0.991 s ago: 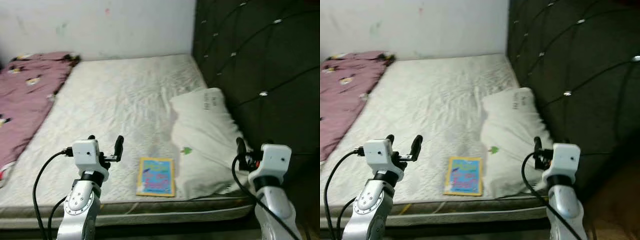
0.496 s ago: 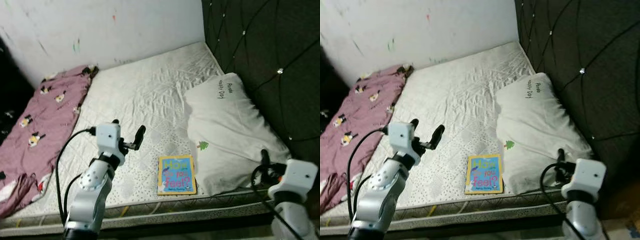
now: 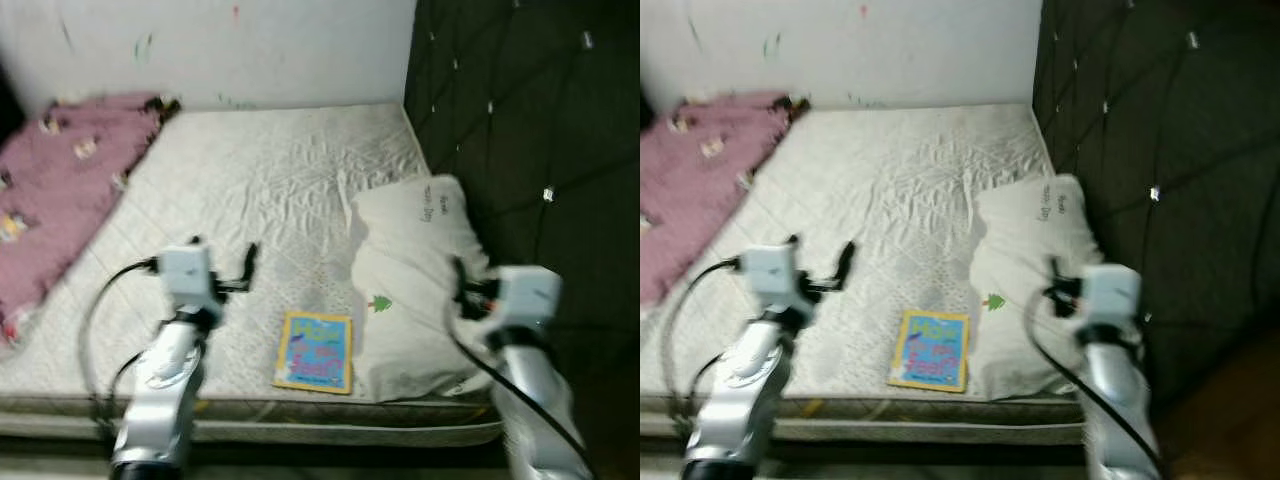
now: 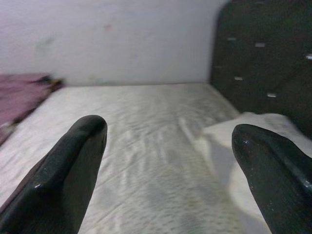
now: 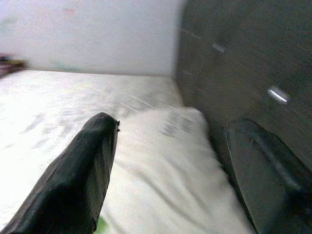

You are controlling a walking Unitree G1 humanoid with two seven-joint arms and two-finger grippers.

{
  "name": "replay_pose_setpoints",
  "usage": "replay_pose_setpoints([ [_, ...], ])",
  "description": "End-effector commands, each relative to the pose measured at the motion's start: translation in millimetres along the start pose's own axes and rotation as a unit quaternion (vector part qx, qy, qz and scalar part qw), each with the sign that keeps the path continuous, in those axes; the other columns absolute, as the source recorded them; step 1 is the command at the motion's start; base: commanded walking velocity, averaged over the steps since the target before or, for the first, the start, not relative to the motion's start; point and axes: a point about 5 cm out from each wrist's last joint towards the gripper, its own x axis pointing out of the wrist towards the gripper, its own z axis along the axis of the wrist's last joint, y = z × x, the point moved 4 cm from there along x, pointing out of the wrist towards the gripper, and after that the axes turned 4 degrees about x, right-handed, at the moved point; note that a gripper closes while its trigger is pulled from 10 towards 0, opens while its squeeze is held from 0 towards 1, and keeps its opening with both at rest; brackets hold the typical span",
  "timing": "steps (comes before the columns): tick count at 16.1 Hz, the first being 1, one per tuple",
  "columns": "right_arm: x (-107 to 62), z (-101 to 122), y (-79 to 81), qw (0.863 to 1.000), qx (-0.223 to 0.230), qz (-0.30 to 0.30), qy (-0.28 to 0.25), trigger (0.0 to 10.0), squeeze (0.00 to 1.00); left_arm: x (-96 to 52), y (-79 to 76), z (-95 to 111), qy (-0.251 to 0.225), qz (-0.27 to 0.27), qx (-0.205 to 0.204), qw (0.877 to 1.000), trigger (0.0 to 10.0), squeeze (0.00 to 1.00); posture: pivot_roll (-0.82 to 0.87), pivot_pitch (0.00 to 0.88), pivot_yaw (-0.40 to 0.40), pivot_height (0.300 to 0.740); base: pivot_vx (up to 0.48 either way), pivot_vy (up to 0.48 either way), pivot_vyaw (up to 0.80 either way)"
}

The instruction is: Clean up the room

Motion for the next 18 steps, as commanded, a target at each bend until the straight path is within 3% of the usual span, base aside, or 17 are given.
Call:
replay_pose_setpoints([
  [1, 1.1, -11, 10.3, 0.999, 0.002, 0.026, 0.024, 10.0, 0.00, -11.7, 31.0, 3, -0.007, 0.066, 0.024, 0.997, 10.0, 0.00, 0.03, 0.029, -0.015, 0.740, 0.000, 0.000, 0.00],
  [3, 4.4, -14, 4.4, 0.999, 0.010, 0.011, 0.029, 10.0, 0.00, -18.3, 53.0, 6, -0.005, 0.099, 0.032, 0.995, 10.0, 0.00, 0.05, 0.039, -0.004, 0.740, 0.000, 0.000, 0.00],
  [5, 6.6, -16, 1.7, 0.999, 0.011, 0.001, 0.032, 10.0, 0.00, -15.5, 53.6, 8, -0.006, 0.091, 0.037, 0.995, 10.0, 0.00, 0.05, 0.043, 0.020, 0.740, 0.000, 0.000, 0.00],
  [7, 3.8, -16, -13.0, 0.999, 0.011, -0.031, 0.024, 10.0, 0.00, -9.8, 38.5, 12, -0.011, 0.052, 0.050, 0.997, 10.0, 0.00, 0.05, 0.039, 0.058, 0.740, 0.000, 0.000, 0.00],
  [11, 3.3, -20, -22.5, 0.997, 0.017, -0.066, 0.026, 10.0, 0.00, 0.0, 29.8, 18, -0.020, 0.035, 0.043, 0.998, 10.0, 0.00, 0.03, 0.036, 0.061, 0.740, 0.000, 0.000, 0.00],
  [12, 3.4, -18, -21.3, 0.998, 0.014, -0.060, 0.023, 10.0, 0.00, 1.8, 27.1, 17, -0.019, 0.034, 0.040, 0.998, 10.0, 0.00, 0.01, 0.033, 0.069, 0.740, 0.000, 0.000, 0.00],
  [16, -4.6, -9, -44.5, 0.994, 0.005, -0.112, 0.005, 10.0, 0.00, 12.6, 11.0, 2, 0.003, 0.016, 0.015, 1.000, 10.0, 0.00, -0.08, 0.048, 0.141, 0.740, 0.000, 0.000, 0.00],
  [18, -13.6, -10, -56.0, 0.991, 0.000, -0.137, 0.005, 10.0, 0.00, 18.4, -6.7, -2, 0.009, -0.017, 0.006, 1.000, 10.0, 0.00, -0.11, 0.068, 0.169, 0.740, 0.000, 0.000, 0.00],
])
